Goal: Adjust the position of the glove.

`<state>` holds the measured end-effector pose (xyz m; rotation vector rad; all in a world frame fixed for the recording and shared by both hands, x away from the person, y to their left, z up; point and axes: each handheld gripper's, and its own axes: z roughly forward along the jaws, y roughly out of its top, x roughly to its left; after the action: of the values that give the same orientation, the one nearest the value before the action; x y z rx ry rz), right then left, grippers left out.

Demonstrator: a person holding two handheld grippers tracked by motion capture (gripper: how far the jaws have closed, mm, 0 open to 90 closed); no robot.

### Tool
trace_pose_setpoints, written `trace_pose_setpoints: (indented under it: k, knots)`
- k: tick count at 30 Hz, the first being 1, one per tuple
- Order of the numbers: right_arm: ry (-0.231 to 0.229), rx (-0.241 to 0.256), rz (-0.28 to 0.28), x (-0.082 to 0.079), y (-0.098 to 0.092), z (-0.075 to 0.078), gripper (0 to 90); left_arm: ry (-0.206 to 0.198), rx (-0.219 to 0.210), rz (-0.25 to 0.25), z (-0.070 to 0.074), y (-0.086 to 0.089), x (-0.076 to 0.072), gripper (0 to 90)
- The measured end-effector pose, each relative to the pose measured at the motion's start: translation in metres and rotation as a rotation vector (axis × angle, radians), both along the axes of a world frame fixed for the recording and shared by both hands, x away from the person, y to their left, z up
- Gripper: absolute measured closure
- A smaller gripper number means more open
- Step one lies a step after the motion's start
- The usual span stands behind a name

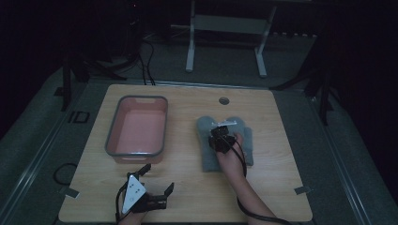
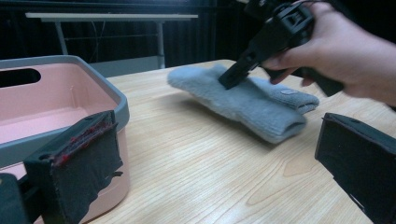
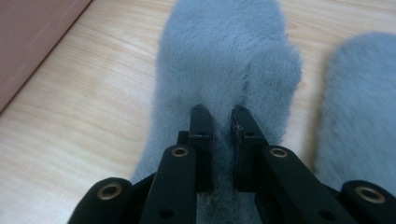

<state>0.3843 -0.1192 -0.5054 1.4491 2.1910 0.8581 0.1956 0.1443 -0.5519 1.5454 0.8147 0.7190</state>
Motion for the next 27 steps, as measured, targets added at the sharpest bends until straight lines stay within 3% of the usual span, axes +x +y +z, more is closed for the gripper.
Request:
trace_pose_setpoints:
  k: [2, 3, 4, 6, 9, 10, 15, 19, 27]
  knots:
    - [0.017, 0.031, -0.018, -0.007, -0.004, 0.004, 80.7, 0.000, 0.002, 0.000, 0.000, 0.000, 0.000, 0.1]
    - [-0.029, -0.050, -0.070, -0.014, -0.002, 0.005, 81.5, -0.001, 0.001, 0.000, 0.000, -0.001, 0.000, 0.1]
    - [-0.040, -0.062, -0.079, -0.017, -0.002, 0.005, 81.7, -0.002, 0.001, -0.001, 0.000, -0.001, 0.000, 0.1]
    - [-0.021, 0.001, -0.089, -0.023, -0.004, 0.004, 81.7, -0.004, 0.001, -0.001, 0.000, -0.002, 0.000, 0.1]
    - [0.081, 0.070, -0.061, -0.026, -0.003, -0.008, 81.7, -0.002, 0.008, -0.004, 0.000, -0.001, 0.000, 0.1]
    - [0.101, 0.085, -0.077, -0.029, -0.001, -0.017, 81.9, 0.000, 0.010, -0.005, 0.000, -0.001, 0.000, 0.1]
    - [0.120, 0.117, -0.076, -0.036, 0.007, -0.019, 82.0, 0.001, 0.010, -0.008, -0.001, -0.002, 0.001, 0.1]
    - [0.112, 0.118, -0.079, -0.043, 0.016, -0.023, 82.1, 0.000, 0.010, -0.012, -0.001, -0.003, 0.000, 0.1]
    - [0.045, 0.137, -0.179, -0.036, 0.018, -0.036, 82.0, 0.001, 0.017, -0.022, -0.002, -0.005, 0.000, 0.1]
